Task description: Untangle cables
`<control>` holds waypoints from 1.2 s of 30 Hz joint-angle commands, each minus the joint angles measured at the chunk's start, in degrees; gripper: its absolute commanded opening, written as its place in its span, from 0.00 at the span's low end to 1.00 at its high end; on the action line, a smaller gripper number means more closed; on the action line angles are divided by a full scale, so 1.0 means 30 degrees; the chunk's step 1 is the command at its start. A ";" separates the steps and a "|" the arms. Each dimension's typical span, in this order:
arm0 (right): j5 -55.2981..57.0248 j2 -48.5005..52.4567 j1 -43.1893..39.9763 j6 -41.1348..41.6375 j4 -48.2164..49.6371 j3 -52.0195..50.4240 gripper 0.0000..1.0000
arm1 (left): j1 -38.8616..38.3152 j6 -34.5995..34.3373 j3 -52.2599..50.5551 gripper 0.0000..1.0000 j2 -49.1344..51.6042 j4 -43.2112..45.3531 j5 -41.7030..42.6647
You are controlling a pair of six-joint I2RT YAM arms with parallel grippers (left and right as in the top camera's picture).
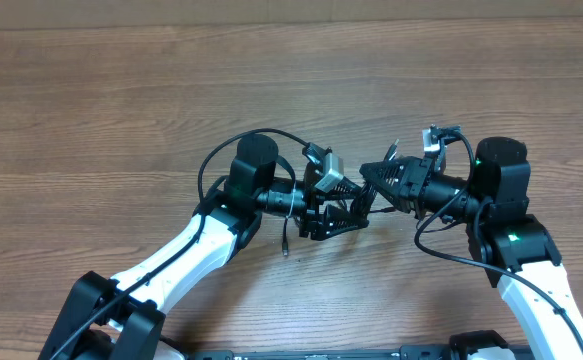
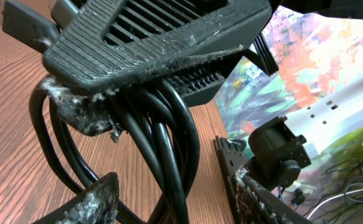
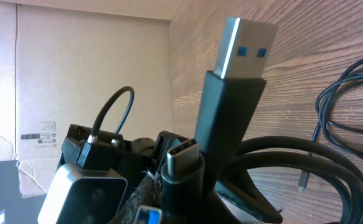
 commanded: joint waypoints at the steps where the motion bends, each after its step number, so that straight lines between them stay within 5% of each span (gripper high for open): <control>1: -0.0284 -0.0284 0.0007 -0.0648 0.0036 0.0372 0.17 | 0.0022 0.0291 0.0138 0.60 -0.0109 -0.0350 -0.0022; 3: -0.0160 -0.0284 0.0007 -0.0641 -0.0073 0.0372 0.17 | 0.0022 0.0284 0.0131 0.56 -0.0109 -0.0423 0.0248; 9: -0.0160 -0.0284 0.0007 -0.0641 -0.0073 0.0372 0.18 | 0.0029 0.0153 0.0138 0.07 -0.0109 -0.0423 0.1268; 19: -0.0102 -0.0284 0.0007 -0.0648 -0.0146 0.0372 0.28 | 0.1377 -0.0022 0.0138 0.04 -0.0109 -0.0430 0.1100; 25: -0.0109 -0.0284 0.0007 -0.1574 -0.0138 0.0372 0.85 | 0.2069 -0.1005 0.0138 0.04 -0.0109 -0.0423 0.0896; 27: -0.0102 -0.0284 0.0007 -0.1574 -0.0131 0.0372 0.85 | 0.2069 -0.1005 0.0138 0.04 -0.0109 -0.0415 0.0867; 29: -0.0102 -0.0284 0.0007 -0.1668 -0.0117 0.0372 0.62 | 0.2047 -0.1013 0.0131 0.04 -0.0109 -0.0423 0.0372; 33: -0.0109 -0.0284 0.0007 -0.3395 -0.0138 0.0372 0.43 | 0.1464 -0.1180 0.0138 0.04 -0.0109 -0.0423 -0.0386; 36: -0.0102 -0.0284 0.0007 -0.3854 -0.0138 0.0372 0.41 | 0.1239 -0.1530 0.0138 0.04 -0.0109 -0.0328 -0.1129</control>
